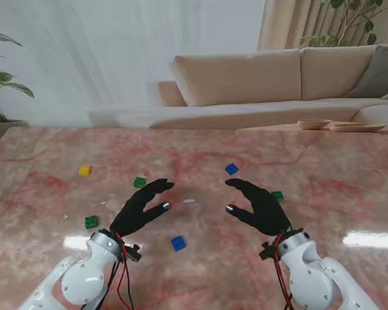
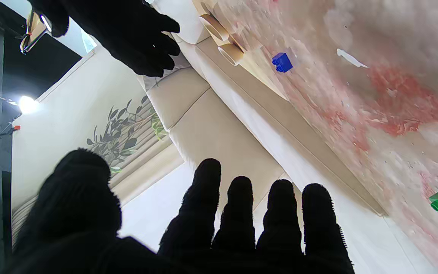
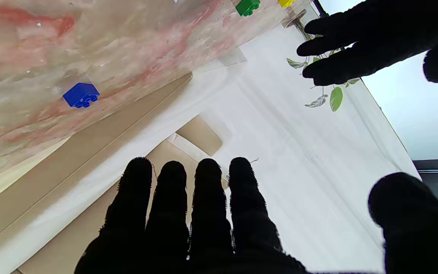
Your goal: Build a two-level staggered structure with toy bricks
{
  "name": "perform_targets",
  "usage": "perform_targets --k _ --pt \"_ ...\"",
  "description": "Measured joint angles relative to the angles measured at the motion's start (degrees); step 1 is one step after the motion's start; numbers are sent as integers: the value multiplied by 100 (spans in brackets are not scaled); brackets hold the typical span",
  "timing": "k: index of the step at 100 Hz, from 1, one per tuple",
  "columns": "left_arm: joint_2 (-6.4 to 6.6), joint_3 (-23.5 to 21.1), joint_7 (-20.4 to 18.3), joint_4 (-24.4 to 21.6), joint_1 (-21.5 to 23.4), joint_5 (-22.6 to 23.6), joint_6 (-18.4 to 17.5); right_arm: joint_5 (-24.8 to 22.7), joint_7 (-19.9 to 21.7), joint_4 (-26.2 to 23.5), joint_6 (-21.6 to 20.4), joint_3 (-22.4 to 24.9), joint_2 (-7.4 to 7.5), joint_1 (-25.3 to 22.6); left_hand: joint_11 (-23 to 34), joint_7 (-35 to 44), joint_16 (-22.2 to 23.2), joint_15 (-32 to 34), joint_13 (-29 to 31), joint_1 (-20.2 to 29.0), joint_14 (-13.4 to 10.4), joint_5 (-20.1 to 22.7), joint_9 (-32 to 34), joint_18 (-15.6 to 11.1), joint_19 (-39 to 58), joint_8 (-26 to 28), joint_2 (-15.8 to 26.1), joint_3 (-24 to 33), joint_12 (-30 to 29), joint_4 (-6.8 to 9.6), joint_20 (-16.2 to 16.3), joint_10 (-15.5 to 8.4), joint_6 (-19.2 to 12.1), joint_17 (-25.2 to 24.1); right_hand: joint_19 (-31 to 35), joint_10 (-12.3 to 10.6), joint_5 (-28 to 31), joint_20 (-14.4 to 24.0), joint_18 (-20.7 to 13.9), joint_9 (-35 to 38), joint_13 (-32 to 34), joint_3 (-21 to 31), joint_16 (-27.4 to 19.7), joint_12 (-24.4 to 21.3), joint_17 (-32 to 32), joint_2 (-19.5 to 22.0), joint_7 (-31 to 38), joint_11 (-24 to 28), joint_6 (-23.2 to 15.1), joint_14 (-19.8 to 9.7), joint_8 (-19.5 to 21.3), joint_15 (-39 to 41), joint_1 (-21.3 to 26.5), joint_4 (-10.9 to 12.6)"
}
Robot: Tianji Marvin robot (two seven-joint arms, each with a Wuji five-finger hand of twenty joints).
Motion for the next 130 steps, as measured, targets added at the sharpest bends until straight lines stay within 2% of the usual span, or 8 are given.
perform_targets --k 40,47,57,71,85,98,116,130 --pt "2 -92 0 -31 42 52 12 -122 157 -14 37 -74 48 56 0 0 0 0 0 0 0 0 0 0 -67 0 0 0 0 0 -41 0 0 0 0 -12 3 0 10 65 34 10 27 0 24 -108 0 0 -3 0 -1 46 165 -1" --pt "5 -139 -47 -46 55 52 6 -165 188 -3 36 -158 73 102 0 0 0 0 0 0 0 0 0 0 -67 0 0 0 0 0 -42 0 0 0 79 -24 5 170 80 98 199 19 169 28 38 -172 0 0 -10 -12 0 134 242 -1" --pt "13 -207 -68 -64 74 65 -19 -254 212 47 11 -311 102 198 0 1 0 0 0 0 0 0 0 0 -68 0 0 0 0 0 -42 0 0 0 371 -99 25 579 195 229 457 10 542 367 64 -327 0 153 -71 -57 -1 353 242 -2" --pt "25 -280 -68 -66 102 112 -84 -520 224 254 -62 -655 155 445 0 1 0 0 0 0 0 0 0 0 -68 0 0 0 0 0 -43 0 0 0 595 -164 117 1238 230 353 659 72 1058 926 152 -771 9 466 -145 -179 20 697 769 -13" --pt "32 -342 -77 -83 157 95 -84 -460 455 430 -111 -1018 209 688 0 1 0 0 0 0 0 0 0 0 -68 0 0 0 0 0 -43 0 0 0 601 -210 117 1739 228 270 661 585 1555 1415 153 -1302 9 799 -145 -332 37 1371 1254 -18" --pt "40 -391 -106 -110 190 93 -84 -1119 217 741 -98 -1415 233 979 0 1 0 0 0 0 0 0 0 0 -68 0 0 0 0 0 -43 0 0 0 594 -252 -9 1968 166 -206 211 717 1948 1913 -94 -1577 -65 1316 -139 -485 98 2192 1607 -52" --pt "43 -402 -106 -114 190 68 -83 -1287 107 981 176 -1865 265 1249 0 1 0 0 0 0 0 0 0 0 -68 0 0 0 0 0 -43 0 0 0 598 -349 -299 2260 118 -702 -309 708 2366 2469 -335 -1804 -213 1872 -90 -620 241 3118 1976 -54" --pt "44 -409 -93 -114 181 92 -116 -1500 262 908 287 -1857 275 1217 0 1 0 0 0 0 0 0 0 0 -69 0 0 0 0 0 -43 0 0 0 663 -427 -299 2391 89 -759 -309 587 2437 2702 -366 -1957 -120 2156 -90 -667 457 3447 2217 -57"
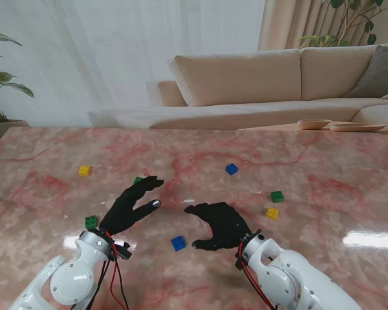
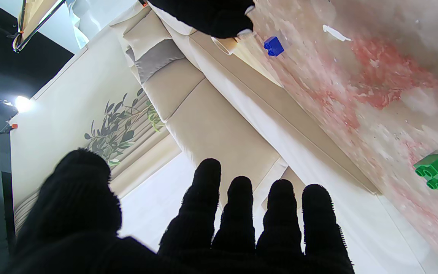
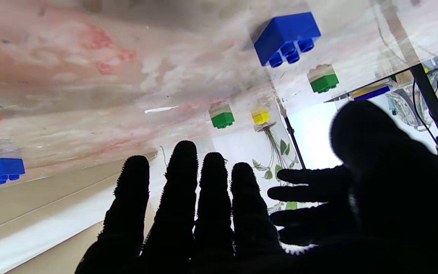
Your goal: Build a two-level staggered structure with toy bricks
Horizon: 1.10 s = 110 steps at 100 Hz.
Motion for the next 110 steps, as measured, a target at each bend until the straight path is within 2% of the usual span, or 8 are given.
perform_targets --k 2,4,18,58,63,86,97,110 --pt "0 -3 4 0 0 6 -2 -9 16 -10 17 -14 6 0 0 0 0 0 0 0 0 0 0 0 0 0 0 0 0 0 0 0 0 0 7 -6 2 9 0 0 0 -9 0 49 0 -30 62 47 0 -2 29 20 21 -3" --pt "0 -6 9 0 0 13 -4 -18 22 -18 34 -37 15 3 0 0 0 0 0 0 0 0 0 0 0 0 0 0 0 0 0 0 0 0 64 -9 3 62 0 0 0 -9 2 84 0 -36 84 85 0 -2 84 32 50 -111" --pt "0 -25 19 -5 7 28 -9 -49 2 37 96 -336 68 116 0 0 0 0 0 0 0 0 0 0 0 0 0 0 0 0 0 0 0 0 77 -115 117 75 -5 0 0 -9 9 263 -1 -40 359 262 -138 -41 309 103 107 -123" --pt "0 -114 12 -75 72 49 -8 82 -106 574 277 -1191 35 713 0 1 0 0 0 0 0 24 0 0 0 0 0 0 0 0 0 0 0 0 77 -160 304 140 -12 0 -64 412 10 473 -58 -40 474 335 -239 -64 651 177 110 -183" --pt "0 -132 8 -87 87 49 -7 126 -113 639 296 -1255 16 778 0 1 0 0 0 0 0 24 0 0 0 0 0 0 0 0 0 0 0 0 78 -170 319 140 -12 0 -64 414 10 482 -59 -40 507 338 -272 -64 679 189 110 -303" --pt "5 -215 -19 -130 160 51 -4 190 -198 829 458 -1491 -39 984 0 1 0 0 0 0 0 24 0 0 0 0 0 0 0 0 0 0 0 0 147 -262 408 142 -15 0 -64 465 67 567 -62 -40 1079 488 -496 -108 1469 294 146 -366" --pt "8 -237 -22 -138 176 51 3 181 -199 898 498 -1574 -48 1056 0 1 0 0 0 0 0 24 1 0 0 0 0 0 0 0 0 0 0 0 216 -291 475 146 -15 2 -62 504 67 620 -51 -41 1329 545 -575 -110 1751 322 171 -366" --pt "13 -250 -25 -146 184 51 4 174 -196 957 552 -1638 -51 1107 0 1 0 0 0 0 0 24 1 0 0 0 0 0 0 0 0 0 0 0 286 -295 478 211 -15 5 -60 584 67 621 -8 -41 1365 549 -639 -112 1904 365 171 -367"
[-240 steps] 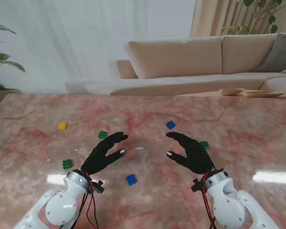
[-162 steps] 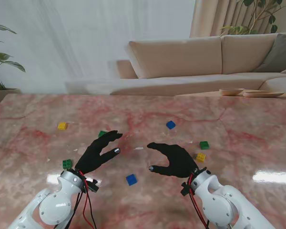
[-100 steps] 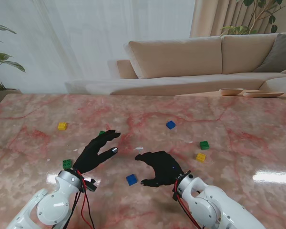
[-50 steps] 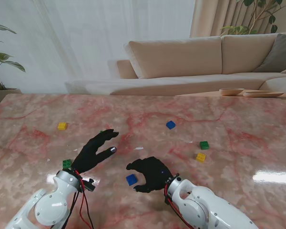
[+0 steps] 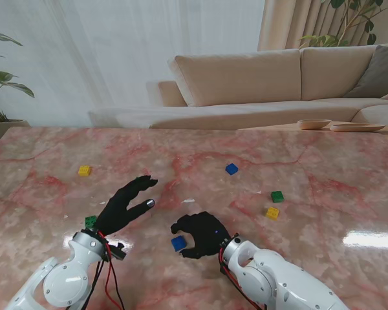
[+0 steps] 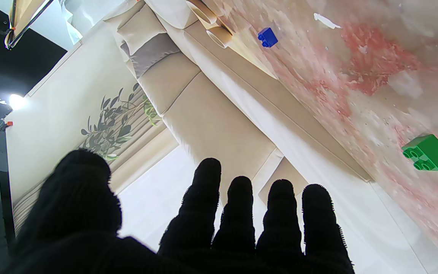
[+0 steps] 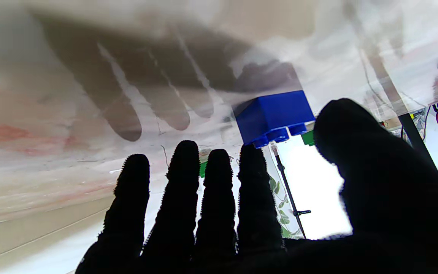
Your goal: Build a two-level staggered structure with toy bricks
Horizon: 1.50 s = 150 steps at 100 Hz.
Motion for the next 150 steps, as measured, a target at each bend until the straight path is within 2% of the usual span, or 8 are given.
perform_targets --k 31,47,57,61,67,85,106,150 --pt "5 -8 -15 -22 17 -8 3 4 -69 135 119 -116 -20 101 0 3 0 0 0 1 0 0 0 0 0 0 0 0 0 0 0 0 0 0 52 -74 94 2 -127 134 -74 243 147 5 4 -60 252 123 -145 -292 238 74 0 -117" --pt "7 -9 -25 -27 17 -9 6 2 -198 233 184 -223 -43 187 0 7 0 0 0 2 0 1 0 0 0 0 0 0 0 0 0 0 0 0 87 -140 322 3 -150 291 -74 763 149 77 48 -199 627 226 -388 -324 583 138 0 -129" --pt "7 -17 -28 -33 20 -9 7 5 -308 328 184 -307 -67 275 0 7 0 0 0 2 0 1 0 0 0 0 0 0 0 0 0 0 0 0 235 -217 432 3 -146 498 97 959 161 153 158 -276 1138 316 -656 -388 806 236 152 -309" --pt "7 -27 -31 -40 26 -9 9 8 -369 376 183 -336 -81 303 0 7 0 0 0 2 0 1 0 0 0 0 0 0 0 0 0 0 0 0 239 -229 431 3 -138 565 129 959 162 200 173 -316 1332 327 -736 -393 826 236 234 -555" --pt "7 -44 -36 -53 40 -8 14 12 -433 429 181 -364 -99 332 0 7 0 0 0 2 0 1 0 0 0 0 0 0 0 0 0 0 0 0 305 -260 403 3 -137 626 153 959 164 212 189 -383 1641 351 -833 -397 829 274 254 -793" --pt "10 -73 -45 -80 76 -3 34 37 -506 516 167 -429 -130 401 0 7 0 0 0 2 0 1 0 0 0 0 0 0 0 0 0 0 0 0 370 -287 462 3 -126 783 161 875 176 221 191 -530 2022 353 -974 -397 706 303 296 -1037" --pt "12 -83 -56 -87 92 -10 36 86 -558 582 122 -452 -153 438 0 7 0 0 0 2 0 1 1 0 0 0 0 0 0 0 0 0 0 0 374 -290 622 3 -134 908 215 805 175 222 206 -613 2134 379 -1017 -394 503 291 295 -1185" --pt "19 -96 -88 -111 112 -14 58 143 -541 543 347 -208 -195 347 0 7 0 0 0 3 0 1 1 0 0 0 0 0 0 0 0 0 0 0 375 -290 625 3 -63 914 303 817 156 222 280 -597 2151 377 -1025 -250 366 213 289 -1189"
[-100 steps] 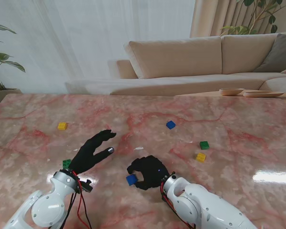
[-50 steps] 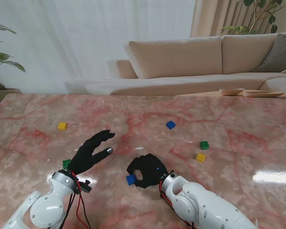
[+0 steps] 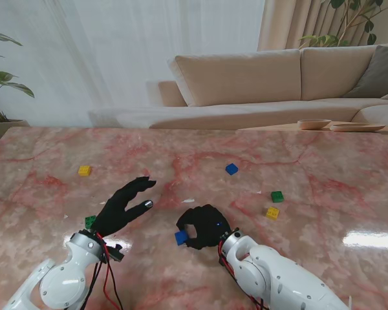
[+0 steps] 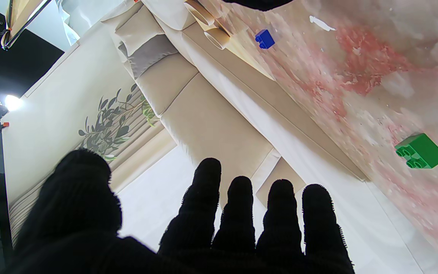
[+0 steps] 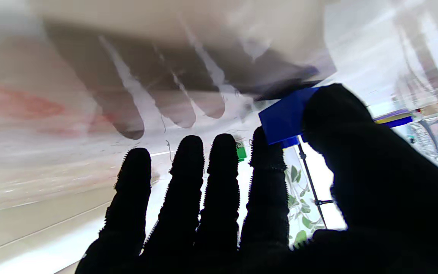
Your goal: Build a two-level staggered structure with toy bricks
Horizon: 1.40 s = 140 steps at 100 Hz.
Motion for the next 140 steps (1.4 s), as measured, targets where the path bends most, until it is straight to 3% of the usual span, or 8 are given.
perform_targets --k 28,68,127,130,140 --pt "5 -2 -29 -6 3 -9 8 28 7 -79 658 215 -46 -43 0 0 0 0 0 1 0 0 0 0 0 0 1 0 0 0 0 0 0 0 0 0 0 0 1 -3 0 0 -1 4 -59 16 47 0 0 1 -23 0 -5 -4" --pt "11 -50 -64 -53 39 -11 47 301 307 42 763 547 -67 58 0 0 0 0 0 12 0 1 0 0 0 0 1 0 0 0 0 0 0 0 0 0 -92 0 1 -100 0 0 -1 6 -155 149 49 -33 0 1 -91 0 -85 -7" --pt "39 -105 -186 -96 78 -50 79 530 191 636 540 462 -98 404 0 5 0 0 0 23 0 125 2 5 0 0 2 0 0 0 0 0 -2 0 -8 0 -173 0 0 -299 -101 -3 15 6 -224 311 -43 -40 46 -146 -96 90 -179 4" --pt "40 -106 -188 -97 79 -49 80 531 198 640 533 462 -98 408 0 5 0 0 0 26 0 125 2 5 0 0 2 0 0 0 0 0 -2 0 -12 0 -173 0 0 -299 -159 -16 15 6 -243 354 -89 -40 76 -135 -93 85 -179 30" --pt "40 -106 -191 -98 80 -48 85 533 237 643 503 472 -96 407 0 5 0 0 0 31 0 125 2 6 0 0 2 0 0 0 0 -1 -2 0 -56 0 -173 0 0 -371 -287 -305 13 6 -274 439 -268 -65 137 -133 -78 78 -181 487"
